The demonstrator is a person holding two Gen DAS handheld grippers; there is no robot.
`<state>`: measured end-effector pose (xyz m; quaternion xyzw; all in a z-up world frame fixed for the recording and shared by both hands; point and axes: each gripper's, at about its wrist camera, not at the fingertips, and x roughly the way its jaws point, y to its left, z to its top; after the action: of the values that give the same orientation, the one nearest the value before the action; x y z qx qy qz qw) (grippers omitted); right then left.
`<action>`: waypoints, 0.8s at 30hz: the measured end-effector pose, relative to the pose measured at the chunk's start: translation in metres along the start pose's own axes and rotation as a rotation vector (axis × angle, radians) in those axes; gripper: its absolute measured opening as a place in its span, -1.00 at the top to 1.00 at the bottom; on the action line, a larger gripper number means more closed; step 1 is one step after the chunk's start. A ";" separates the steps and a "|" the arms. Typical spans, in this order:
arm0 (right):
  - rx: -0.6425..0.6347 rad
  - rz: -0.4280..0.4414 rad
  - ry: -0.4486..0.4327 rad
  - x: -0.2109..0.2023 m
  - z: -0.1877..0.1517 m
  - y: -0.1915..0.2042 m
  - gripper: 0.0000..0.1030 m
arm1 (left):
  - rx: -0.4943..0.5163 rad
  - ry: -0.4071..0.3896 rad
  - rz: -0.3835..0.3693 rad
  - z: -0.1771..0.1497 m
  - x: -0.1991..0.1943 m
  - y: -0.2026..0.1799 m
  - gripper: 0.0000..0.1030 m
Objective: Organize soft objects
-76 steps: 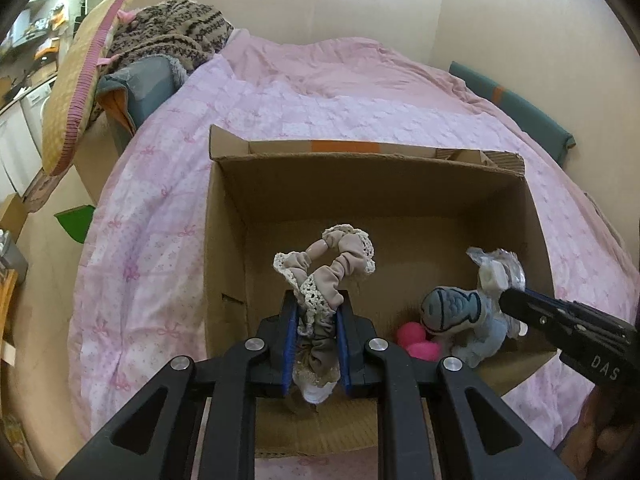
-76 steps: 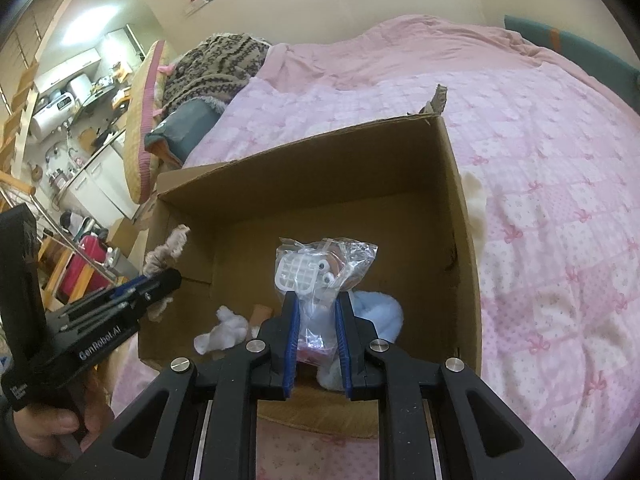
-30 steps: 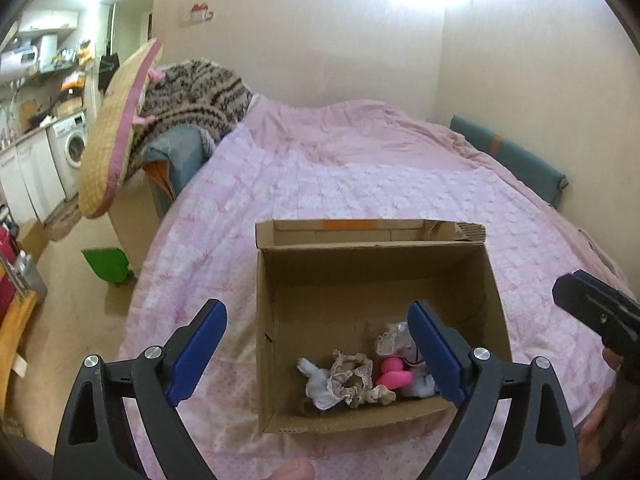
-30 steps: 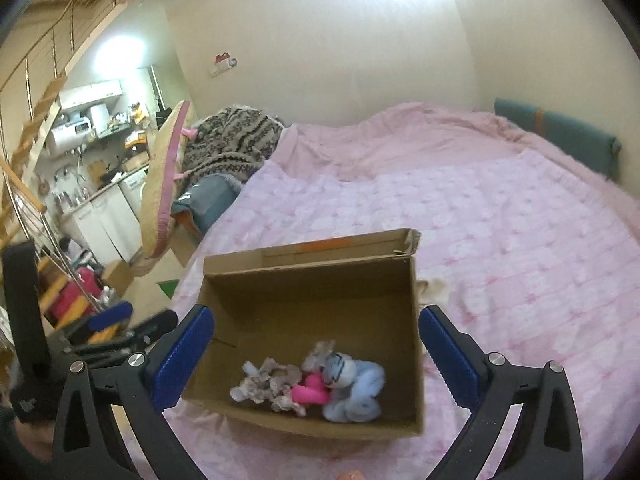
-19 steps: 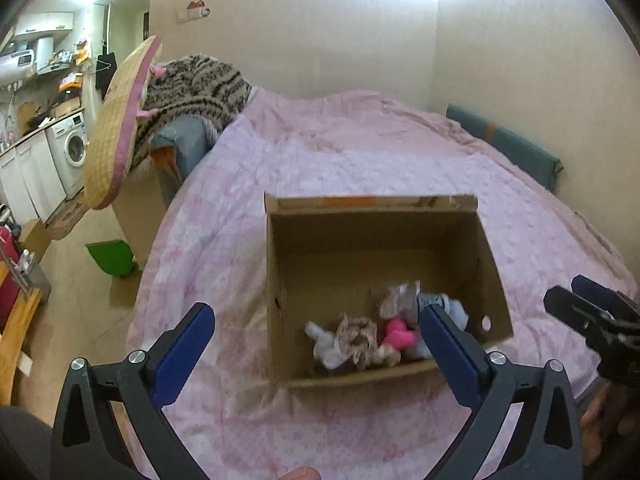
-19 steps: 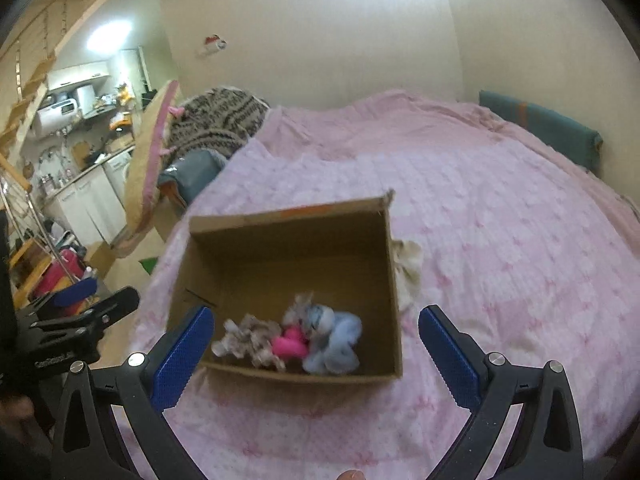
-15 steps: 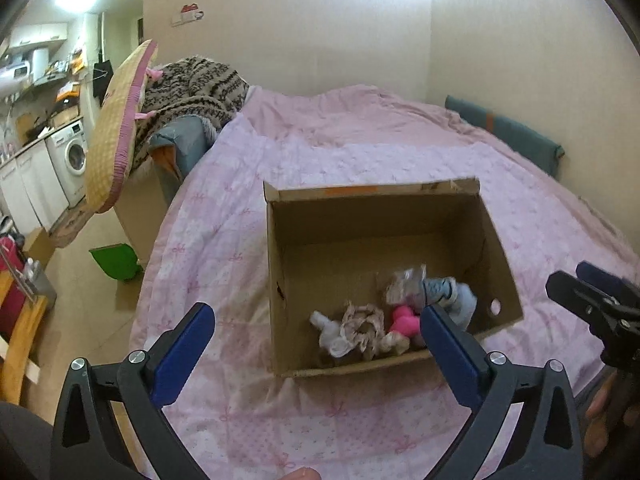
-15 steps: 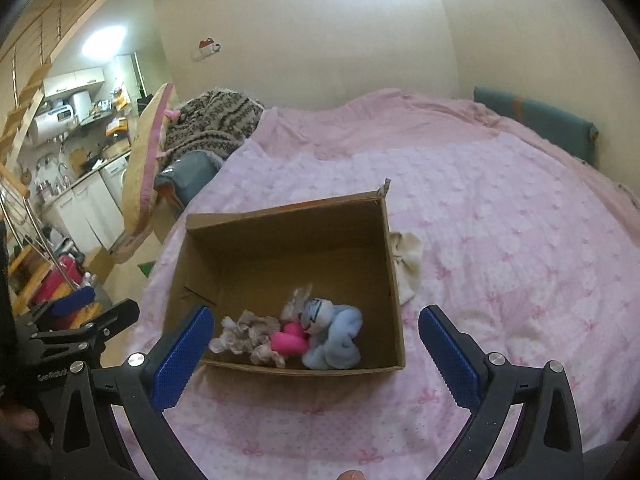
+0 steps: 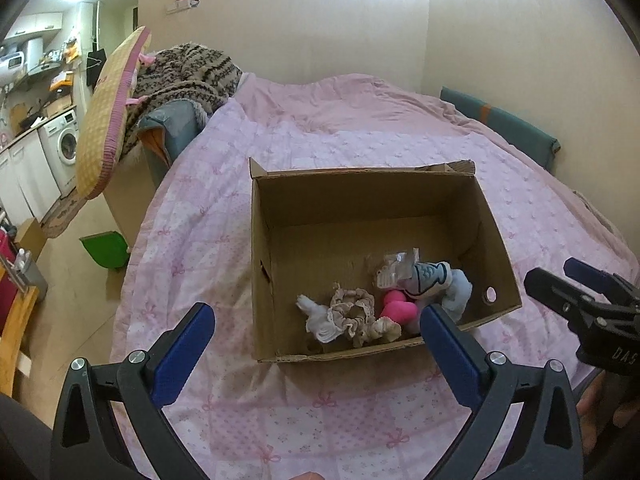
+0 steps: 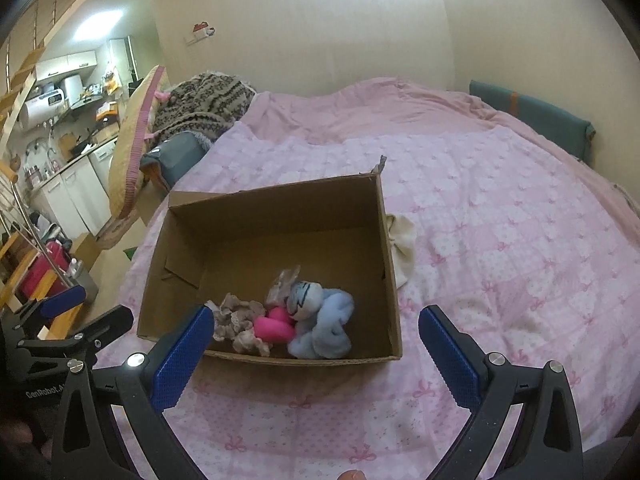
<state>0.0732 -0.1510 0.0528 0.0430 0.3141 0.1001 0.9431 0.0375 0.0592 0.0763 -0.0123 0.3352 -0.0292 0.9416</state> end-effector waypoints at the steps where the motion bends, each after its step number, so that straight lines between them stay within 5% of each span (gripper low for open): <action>1: -0.002 0.000 0.002 0.001 0.000 0.000 -1.00 | -0.002 -0.003 0.002 0.000 -0.001 0.000 -0.99; 24: -0.029 -0.015 0.002 0.001 -0.002 0.006 -1.00 | 0.021 -0.036 -0.004 0.003 -0.007 -0.004 -0.99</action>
<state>0.0724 -0.1450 0.0516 0.0269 0.3137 0.0974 0.9441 0.0334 0.0554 0.0834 -0.0038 0.3180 -0.0345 0.9474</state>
